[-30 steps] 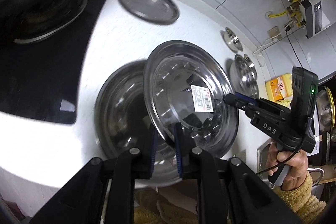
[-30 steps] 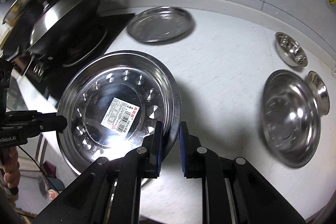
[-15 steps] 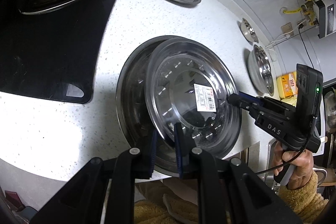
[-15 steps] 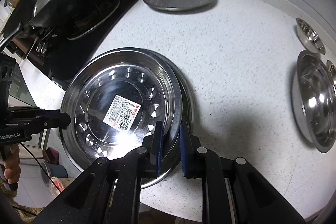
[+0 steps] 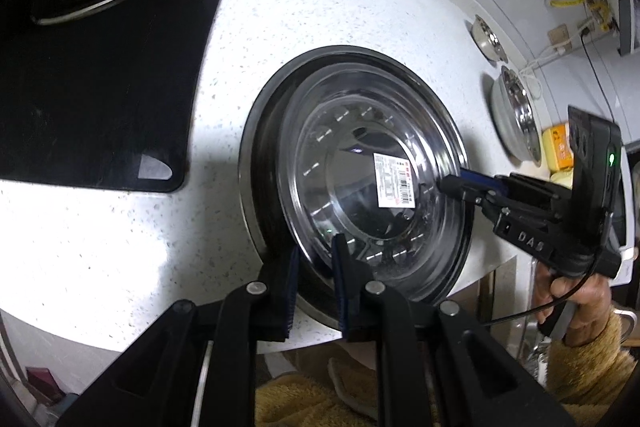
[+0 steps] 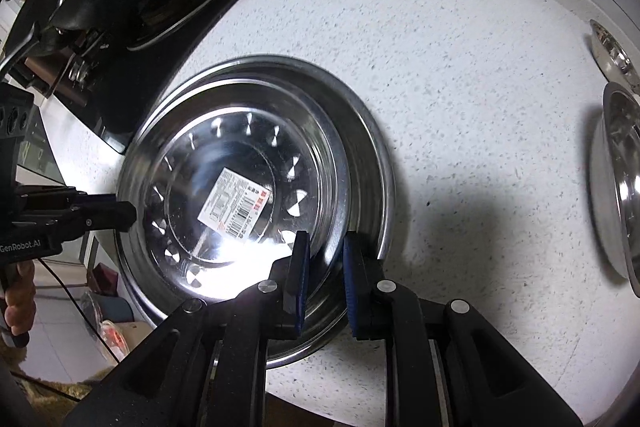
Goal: Organize plates and bowls
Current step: 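Carry the medium plate with both grippers and lower it onto the large plate, then open both grippers and lift them off the stacked plates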
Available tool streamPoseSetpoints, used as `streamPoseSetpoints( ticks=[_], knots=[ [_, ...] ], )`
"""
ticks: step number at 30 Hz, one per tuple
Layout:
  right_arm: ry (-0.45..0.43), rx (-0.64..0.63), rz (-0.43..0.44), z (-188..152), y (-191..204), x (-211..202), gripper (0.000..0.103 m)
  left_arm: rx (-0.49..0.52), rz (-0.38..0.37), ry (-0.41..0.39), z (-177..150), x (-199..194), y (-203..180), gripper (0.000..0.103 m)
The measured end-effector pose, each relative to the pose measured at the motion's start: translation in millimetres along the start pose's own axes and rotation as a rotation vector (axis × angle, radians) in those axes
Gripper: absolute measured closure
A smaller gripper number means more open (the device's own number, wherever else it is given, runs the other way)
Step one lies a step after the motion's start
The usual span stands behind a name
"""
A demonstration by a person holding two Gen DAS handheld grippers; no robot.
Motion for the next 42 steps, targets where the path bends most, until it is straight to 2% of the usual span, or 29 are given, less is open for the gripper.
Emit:
streamPoseSetpoints(
  ticks=[18,23,25,28,33,35,39,42],
  knots=[
    [-0.014,-0.02,0.0,2.8,0.7,-5.9,0.087,0.063,0.032,0.0,2.3,-4.3,-3.1,0.086],
    [-0.031,-0.029,0.009,5.0,-3.9,-16.0,0.087,0.096,0.049,-0.032,9.7,-15.5,-4.1,0.086],
    [-0.041,-0.034,0.006,6.5,-7.9,-20.5,0.085,0.108,0.053,-0.054,16.9,-22.4,-4.4,0.085],
    [-0.06,-0.047,-0.014,11.8,-17.9,-28.5,0.077,0.12,0.065,-0.09,31.0,-30.3,-7.1,0.07],
    [-0.093,-0.044,-0.04,25.8,-40.0,-40.5,0.076,0.143,0.067,-0.11,62.6,-30.2,-14.6,0.062],
    [-0.107,-0.045,-0.056,34.5,-50.4,-44.2,0.069,0.15,0.076,-0.113,77.2,-25.3,-17.8,0.061],
    [-0.131,-0.059,-0.084,59.1,-71.4,-48.1,0.067,0.171,0.101,-0.107,114.7,-4.4,-25.7,0.061],
    [-0.147,-0.058,-0.099,83.5,-88.6,-46.1,0.061,0.158,0.133,-0.094,140.2,14.9,-25.5,0.061]
  ],
)
Point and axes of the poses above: each gripper's, at about its wrist camera, not at the fingertips, and x roughly the way its jaws point, y to its left, z to its top, the point moved 3 cm from there along x, roughly the way its jaws point, and after that the axes turned 8 degrees about -y, right-handed, at the moved point
